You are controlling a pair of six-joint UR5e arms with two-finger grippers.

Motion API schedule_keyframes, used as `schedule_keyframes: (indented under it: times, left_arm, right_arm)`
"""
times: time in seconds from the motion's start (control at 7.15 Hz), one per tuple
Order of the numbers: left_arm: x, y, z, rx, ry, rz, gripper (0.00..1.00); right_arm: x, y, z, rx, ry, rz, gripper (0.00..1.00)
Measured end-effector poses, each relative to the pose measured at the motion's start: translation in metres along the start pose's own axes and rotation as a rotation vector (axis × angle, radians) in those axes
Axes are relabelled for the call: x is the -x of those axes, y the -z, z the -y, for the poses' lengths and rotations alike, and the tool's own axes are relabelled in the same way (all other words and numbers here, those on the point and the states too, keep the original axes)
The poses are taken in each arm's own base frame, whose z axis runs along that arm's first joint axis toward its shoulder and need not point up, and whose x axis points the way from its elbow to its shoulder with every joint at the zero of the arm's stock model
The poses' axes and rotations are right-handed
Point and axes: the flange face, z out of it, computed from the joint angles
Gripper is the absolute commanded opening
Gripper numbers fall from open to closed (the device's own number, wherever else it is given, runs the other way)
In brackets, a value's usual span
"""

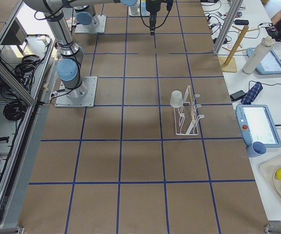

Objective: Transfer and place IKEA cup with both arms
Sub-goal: 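Move the right gripper toward the white cup on the wire rack, then lower the right gripper around the white cup and close on it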

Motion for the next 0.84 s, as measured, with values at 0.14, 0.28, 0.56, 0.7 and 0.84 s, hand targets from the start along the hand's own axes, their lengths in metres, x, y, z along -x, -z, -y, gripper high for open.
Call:
schedule_keyframes:
  times: [0.14, 0.28, 0.56, 0.7, 0.84]
  left_arm:
    - [0.000, 0.002, -0.002, -0.005, -0.004, 0.001, 1.00]
    - [-0.001, 0.003, -0.003, -0.010, -0.010, 0.000, 1.00]
    - [-0.001, 0.006, -0.003, -0.020, -0.014, 0.000, 1.00]
    - [-0.001, 0.008, -0.003, -0.027, -0.015, 0.000, 1.00]
    - [-0.001, 0.011, -0.003, -0.034, -0.015, 0.002, 1.00]
  right_arm:
    - [-0.007, -0.002, 0.004, 0.001, -0.014, -0.004, 1.00]
    - [-0.023, -0.005, 0.012, 0.006, -0.041, -0.009, 1.00]
    - [-0.075, -0.022, 0.039, 0.032, 0.009, -0.013, 1.00]
    - [-0.102, -0.037, 0.055, 0.045, 0.085, -0.017, 1.00]
    - [-0.127, -0.059, 0.074, 0.070, 0.135, -0.052, 1.00]
